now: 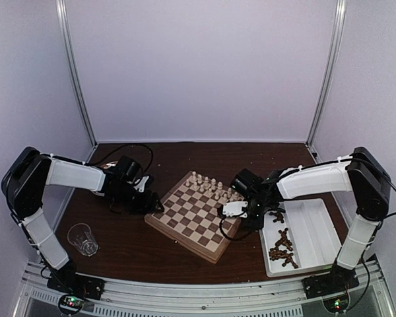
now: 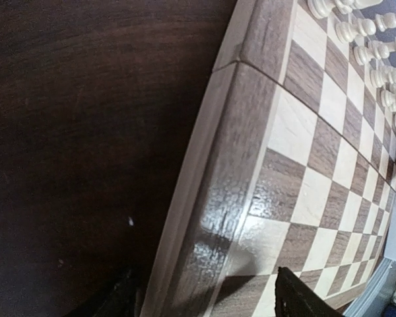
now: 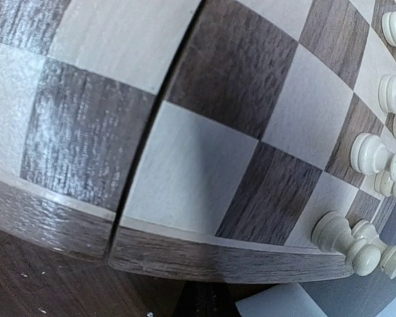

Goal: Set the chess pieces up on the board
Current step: Adjust the chessboard at the center of the board.

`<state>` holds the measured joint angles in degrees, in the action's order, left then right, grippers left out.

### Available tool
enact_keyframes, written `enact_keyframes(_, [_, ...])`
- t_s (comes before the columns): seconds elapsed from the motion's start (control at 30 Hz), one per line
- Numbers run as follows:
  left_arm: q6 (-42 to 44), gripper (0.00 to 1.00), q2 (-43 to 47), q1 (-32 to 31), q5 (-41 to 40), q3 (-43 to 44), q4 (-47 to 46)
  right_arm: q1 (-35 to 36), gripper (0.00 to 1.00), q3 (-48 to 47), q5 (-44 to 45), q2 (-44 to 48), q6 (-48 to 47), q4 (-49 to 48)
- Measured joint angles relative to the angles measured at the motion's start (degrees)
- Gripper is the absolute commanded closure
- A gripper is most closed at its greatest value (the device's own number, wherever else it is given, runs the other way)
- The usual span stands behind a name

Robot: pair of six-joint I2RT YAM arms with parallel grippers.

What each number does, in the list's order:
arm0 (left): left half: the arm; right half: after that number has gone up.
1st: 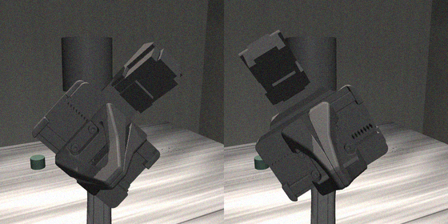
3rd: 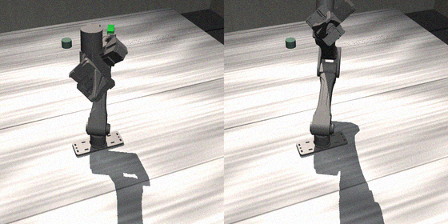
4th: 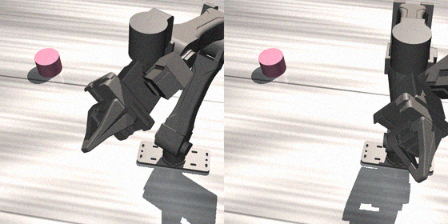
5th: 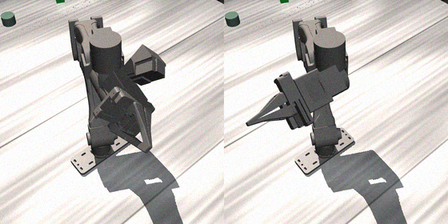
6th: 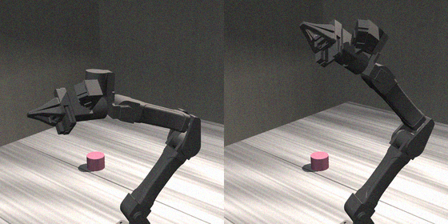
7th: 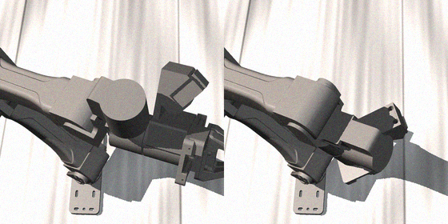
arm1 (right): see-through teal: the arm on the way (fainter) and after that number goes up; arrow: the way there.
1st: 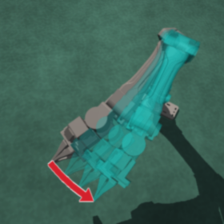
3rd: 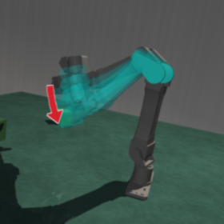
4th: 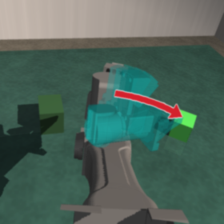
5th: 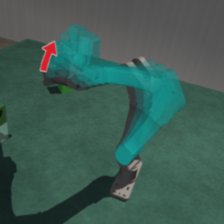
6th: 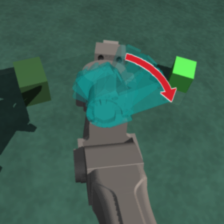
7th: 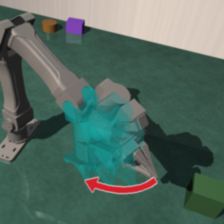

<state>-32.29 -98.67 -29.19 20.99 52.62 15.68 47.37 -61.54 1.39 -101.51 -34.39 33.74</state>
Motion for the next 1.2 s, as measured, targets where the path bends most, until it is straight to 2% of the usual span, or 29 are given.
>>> enact_keyframes(0.23, [-0.8, 0.29, 3.7, -1.4, 0.6, -4.9, -2.4, -0.2, 0.99, 0.1, 4.8, -2.0, -1.8, -4.9])
enact_keyframes(0.67, [-6.1, 0.31, 11.9, -10.6, -4.9, -12.3, -1.9, -2.3, 0.95, -5.2, 8.4, -8.1, -3.9, -10.5])
enact_keyframes(0.97, [-9.5, 0.32, 12.4, -15.2, -8.0, -13.1, -2.1, -3.7, 0.93, -6.8, 9.0, -9.1, -3.2, -13.0])
enact_keyframes(1.2, [-9.8, 0.31, 12.7, -15.3, -8.9, -12.7, -1.0, -4.7, 0.92, -6.8, 8.9, -9.1, -2.7, -13.7])
